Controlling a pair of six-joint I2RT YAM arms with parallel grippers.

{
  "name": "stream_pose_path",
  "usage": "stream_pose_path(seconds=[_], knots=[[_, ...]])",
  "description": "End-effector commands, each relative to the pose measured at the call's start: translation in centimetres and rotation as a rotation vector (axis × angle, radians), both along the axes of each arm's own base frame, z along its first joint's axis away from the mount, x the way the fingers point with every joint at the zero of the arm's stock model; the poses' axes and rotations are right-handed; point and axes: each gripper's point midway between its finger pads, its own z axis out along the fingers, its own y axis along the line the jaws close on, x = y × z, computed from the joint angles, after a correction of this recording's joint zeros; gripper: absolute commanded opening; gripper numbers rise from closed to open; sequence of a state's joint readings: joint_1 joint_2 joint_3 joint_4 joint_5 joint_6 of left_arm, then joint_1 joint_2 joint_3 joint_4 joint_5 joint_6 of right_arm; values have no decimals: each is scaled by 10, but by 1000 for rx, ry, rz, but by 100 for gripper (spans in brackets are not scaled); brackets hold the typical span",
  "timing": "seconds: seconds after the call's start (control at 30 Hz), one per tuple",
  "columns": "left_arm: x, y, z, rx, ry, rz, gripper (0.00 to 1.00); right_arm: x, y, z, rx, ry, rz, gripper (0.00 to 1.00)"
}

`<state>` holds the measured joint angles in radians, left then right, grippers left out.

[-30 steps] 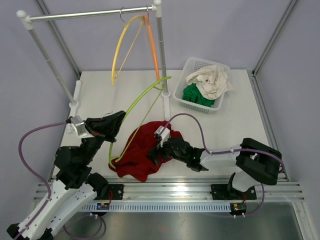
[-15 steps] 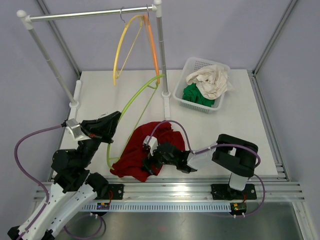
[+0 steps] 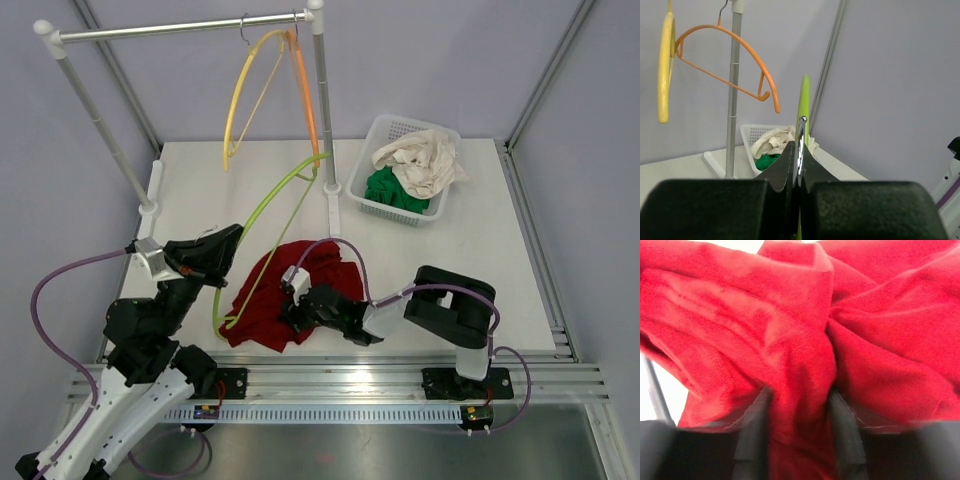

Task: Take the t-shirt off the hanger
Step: Place the tshirt into the basket

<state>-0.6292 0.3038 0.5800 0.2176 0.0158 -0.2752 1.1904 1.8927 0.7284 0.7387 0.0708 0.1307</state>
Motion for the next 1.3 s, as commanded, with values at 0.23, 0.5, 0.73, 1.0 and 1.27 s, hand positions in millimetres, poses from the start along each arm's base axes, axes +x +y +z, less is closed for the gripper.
stream_pose_path(seconds=[0.23, 0.5, 0.73, 1.0, 1.27], knots=[[-10, 7, 18, -38, -73, 3, 0, 37, -117, 20, -63, -169, -433, 0], [-11, 6, 17, -34, -69, -6, 0, 70, -164, 160, 266, -346, -739, 0], [-14, 10, 18, -39, -68, 2, 0, 96, -201, 272, 483, -426, -812, 0], [-15, 13, 18, -44, -71, 12, 0, 112, -243, 360, 536, -560, -899, 0], [-15, 13, 18, -42, -73, 13, 0, 146, -262, 441, 576, -638, -937, 0]])
